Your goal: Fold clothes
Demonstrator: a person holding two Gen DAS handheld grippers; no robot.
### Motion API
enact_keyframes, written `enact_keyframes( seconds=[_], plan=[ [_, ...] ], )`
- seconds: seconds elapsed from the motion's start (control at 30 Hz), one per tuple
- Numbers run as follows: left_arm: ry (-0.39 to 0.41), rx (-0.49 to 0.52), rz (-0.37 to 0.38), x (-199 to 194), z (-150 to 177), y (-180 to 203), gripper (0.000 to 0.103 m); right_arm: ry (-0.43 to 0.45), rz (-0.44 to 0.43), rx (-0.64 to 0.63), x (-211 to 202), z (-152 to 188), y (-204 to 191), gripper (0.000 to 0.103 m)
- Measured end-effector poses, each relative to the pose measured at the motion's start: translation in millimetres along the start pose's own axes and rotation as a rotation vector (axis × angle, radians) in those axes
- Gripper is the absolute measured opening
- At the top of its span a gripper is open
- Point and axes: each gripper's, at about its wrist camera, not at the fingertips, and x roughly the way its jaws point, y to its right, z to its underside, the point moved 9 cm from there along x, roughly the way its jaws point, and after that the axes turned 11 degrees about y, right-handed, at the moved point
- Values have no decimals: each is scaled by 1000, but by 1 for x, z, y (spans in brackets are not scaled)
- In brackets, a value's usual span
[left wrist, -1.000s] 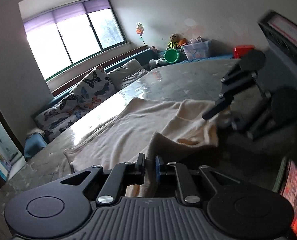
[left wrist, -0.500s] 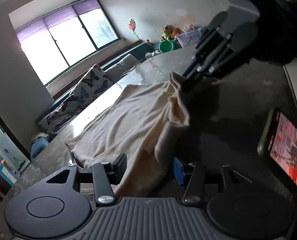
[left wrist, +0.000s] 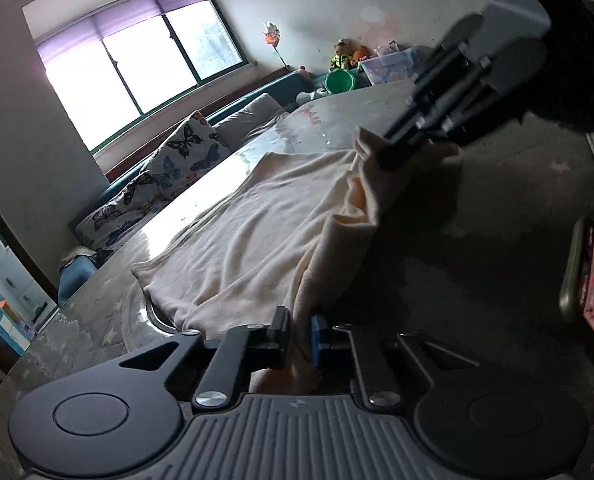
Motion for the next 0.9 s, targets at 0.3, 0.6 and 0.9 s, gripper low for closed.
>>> enact_keyframes(
  seconds=[0.3, 0.6, 0.9],
  plan=[
    [35, -24, 2, -28, -14, 1, 9, 92, 24, 30, -34, -8, -11, 8],
    [37, -58, 37, -91, -27, 8, 9, 106, -43, 24, -92, -25, -40, 8],
    [31, 31, 8, -76, -53, -20, 9, 116, -69, 16, -80, -65, -20, 8]
  ],
)
